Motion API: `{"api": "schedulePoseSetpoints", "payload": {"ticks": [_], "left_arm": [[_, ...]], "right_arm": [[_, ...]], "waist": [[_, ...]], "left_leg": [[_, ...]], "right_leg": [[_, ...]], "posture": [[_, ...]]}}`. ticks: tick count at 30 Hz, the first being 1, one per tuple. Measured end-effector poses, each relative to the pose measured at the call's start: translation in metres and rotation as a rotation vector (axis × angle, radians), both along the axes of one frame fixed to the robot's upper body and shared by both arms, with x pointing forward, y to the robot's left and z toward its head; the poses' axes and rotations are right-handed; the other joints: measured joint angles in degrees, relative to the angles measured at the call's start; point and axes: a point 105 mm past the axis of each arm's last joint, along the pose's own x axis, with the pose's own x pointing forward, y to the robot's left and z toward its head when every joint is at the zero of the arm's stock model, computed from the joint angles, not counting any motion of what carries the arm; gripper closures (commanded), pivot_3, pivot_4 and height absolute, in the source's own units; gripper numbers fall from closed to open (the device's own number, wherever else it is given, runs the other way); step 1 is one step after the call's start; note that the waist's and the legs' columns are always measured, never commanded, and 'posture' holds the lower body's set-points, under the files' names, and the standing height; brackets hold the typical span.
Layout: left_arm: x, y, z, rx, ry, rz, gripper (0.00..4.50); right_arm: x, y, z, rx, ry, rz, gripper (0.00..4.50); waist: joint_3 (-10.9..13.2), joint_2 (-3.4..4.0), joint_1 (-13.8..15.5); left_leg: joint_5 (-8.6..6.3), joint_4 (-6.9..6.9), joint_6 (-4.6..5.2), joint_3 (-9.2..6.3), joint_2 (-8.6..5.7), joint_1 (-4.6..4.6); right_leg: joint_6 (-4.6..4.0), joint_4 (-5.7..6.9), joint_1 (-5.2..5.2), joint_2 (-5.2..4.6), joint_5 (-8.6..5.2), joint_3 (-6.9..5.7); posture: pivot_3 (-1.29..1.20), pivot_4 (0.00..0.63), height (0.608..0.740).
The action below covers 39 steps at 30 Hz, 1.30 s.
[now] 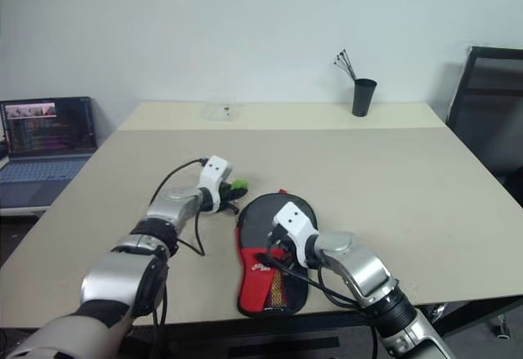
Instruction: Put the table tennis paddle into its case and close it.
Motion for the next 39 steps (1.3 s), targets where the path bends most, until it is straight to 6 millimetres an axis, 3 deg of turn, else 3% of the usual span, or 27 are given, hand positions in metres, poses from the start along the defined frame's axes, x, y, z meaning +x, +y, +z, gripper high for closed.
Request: {"api": "schedulePoseSetpoints", "payload": {"ticks": [12, 20, 32, 39], "left_arm": [[0.014, -0.061, 0.02, 0.298, -0.228, -0.095, 4.48], [0.013, -0.088, 0.025, 0.478, -0.364, -0.188, 4.48], [-0.007, -0.151, 0.027, 0.767, -0.623, -0.507, 4.48], [-0.025, -0.187, 0.026, 0.757, -0.706, -0.639, 4.48]], "right_arm": [[-0.004, 0.004, -0.004, 0.02, 0.004, -0.033, 0.0], [-0.008, 0.005, -0.008, 0.026, 0.003, -0.058, 0.0], [-0.016, 0.011, -0.011, 0.027, 0.003, -0.05, 0.0], [-0.023, 0.016, -0.012, 0.033, 0.007, -0.031, 0.0]], "waist": [[-0.04, -0.07, 0.03], [-0.07, -0.09, 0.03], [-0.08, -0.12, 0.13], [-0.09, -0.12, 0.13]], "left_leg": [[-0.01, 0.05, -0.01, 0.0, 0.0, 0.01], [-0.02, 0.05, -0.03, 0.02, -0.01, 0.01], [-0.06, 0.06, -0.08, 0.06, -0.01, 0.0], [-0.09, 0.06, -0.11, 0.1, 0.0, 0.0]], "right_leg": [[0.02, 0.02, 0.02, 0.01, 0.01, 0.01], [0.02, 0.0, 0.03, 0.01, 0.01, 0.0], [0.02, -0.05, 0.03, 0.0, 0.01, 0.04], [0.03, -0.07, 0.03, -0.01, 0.01, 0.04]], "posture": [[0.0, 0.15, 0.74], [0.0, 0.15, 0.74], [0.0, 0.15, 0.74], [0.0, 0.15, 0.74]]}}
